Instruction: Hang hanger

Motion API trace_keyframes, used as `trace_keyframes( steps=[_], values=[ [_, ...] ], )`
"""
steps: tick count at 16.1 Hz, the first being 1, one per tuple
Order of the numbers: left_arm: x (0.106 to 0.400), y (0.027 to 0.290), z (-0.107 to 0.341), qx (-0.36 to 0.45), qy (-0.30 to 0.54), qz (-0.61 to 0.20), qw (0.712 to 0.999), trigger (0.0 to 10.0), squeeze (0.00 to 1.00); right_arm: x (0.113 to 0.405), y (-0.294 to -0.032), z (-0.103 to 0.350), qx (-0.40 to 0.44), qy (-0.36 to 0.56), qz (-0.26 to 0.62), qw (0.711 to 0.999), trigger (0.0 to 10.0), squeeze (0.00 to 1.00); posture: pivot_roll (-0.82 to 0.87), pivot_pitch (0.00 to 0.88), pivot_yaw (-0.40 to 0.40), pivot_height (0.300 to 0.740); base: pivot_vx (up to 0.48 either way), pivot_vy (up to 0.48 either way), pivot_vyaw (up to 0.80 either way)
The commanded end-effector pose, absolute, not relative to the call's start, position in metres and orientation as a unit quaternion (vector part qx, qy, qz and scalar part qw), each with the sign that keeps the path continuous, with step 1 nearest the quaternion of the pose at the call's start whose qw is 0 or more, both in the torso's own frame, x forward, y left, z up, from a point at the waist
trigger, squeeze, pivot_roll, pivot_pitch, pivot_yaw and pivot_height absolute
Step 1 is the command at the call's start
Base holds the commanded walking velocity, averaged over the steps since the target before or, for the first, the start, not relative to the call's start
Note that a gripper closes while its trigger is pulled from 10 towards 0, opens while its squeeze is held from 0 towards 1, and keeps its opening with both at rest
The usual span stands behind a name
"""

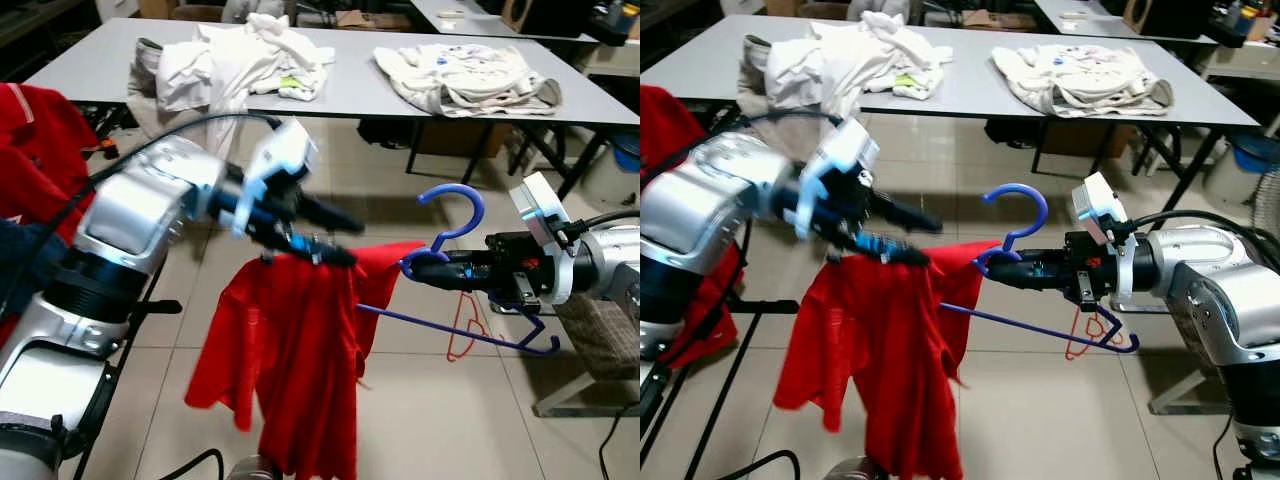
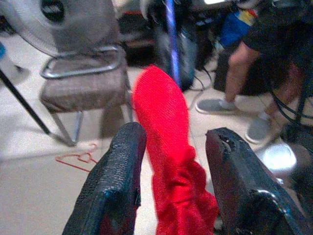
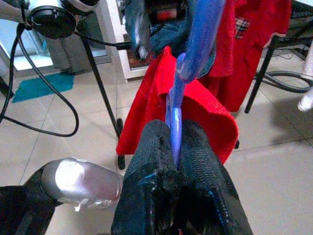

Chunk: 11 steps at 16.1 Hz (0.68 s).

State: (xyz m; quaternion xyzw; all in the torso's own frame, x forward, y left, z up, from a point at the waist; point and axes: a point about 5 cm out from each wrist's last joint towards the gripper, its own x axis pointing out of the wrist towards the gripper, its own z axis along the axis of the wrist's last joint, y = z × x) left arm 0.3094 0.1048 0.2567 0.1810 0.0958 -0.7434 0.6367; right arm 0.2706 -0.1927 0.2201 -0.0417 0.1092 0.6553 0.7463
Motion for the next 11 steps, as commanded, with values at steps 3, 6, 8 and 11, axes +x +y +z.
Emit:
trace_keyframes(
  steps=[3, 6, 8, 11],
  values=[
    [0.314, 0.099, 0.243, 0.259, 0.113, -0.722, 0.631, 9.3, 0.00, 0.268, -0.190, 0.227, -0.053, 0.090, 0.670, 0.735, 0.0, 0.00, 0.06, 0.000, 0.001, 0.740, 0.000, 0.000, 0.00],
    [0.321, 0.101, 0.240, 0.260, 0.125, -0.704, 0.649, 0.0, 0.00, 0.267, -0.189, 0.228, -0.054, 0.088, 0.673, 0.733, 0.0, 0.00, 0.06, 0.000, -0.001, 0.740, 0.000, 0.000, 0.00],
    [0.320, 0.102, 0.240, 0.254, 0.132, -0.709, 0.645, 0.0, 0.00, 0.268, -0.188, 0.229, -0.055, 0.087, 0.675, 0.730, 0.0, 0.00, 0.06, 0.000, -0.002, 0.740, 0.000, 0.000, 0.00],
    [0.316, 0.103, 0.240, 0.234, 0.137, -0.729, 0.629, 0.0, 0.00, 0.269, -0.187, 0.230, -0.055, 0.085, 0.677, 0.729, 0.0, 0.00, 0.06, 0.000, -0.006, 0.740, 0.000, 0.000, 0.00]
  ],
)
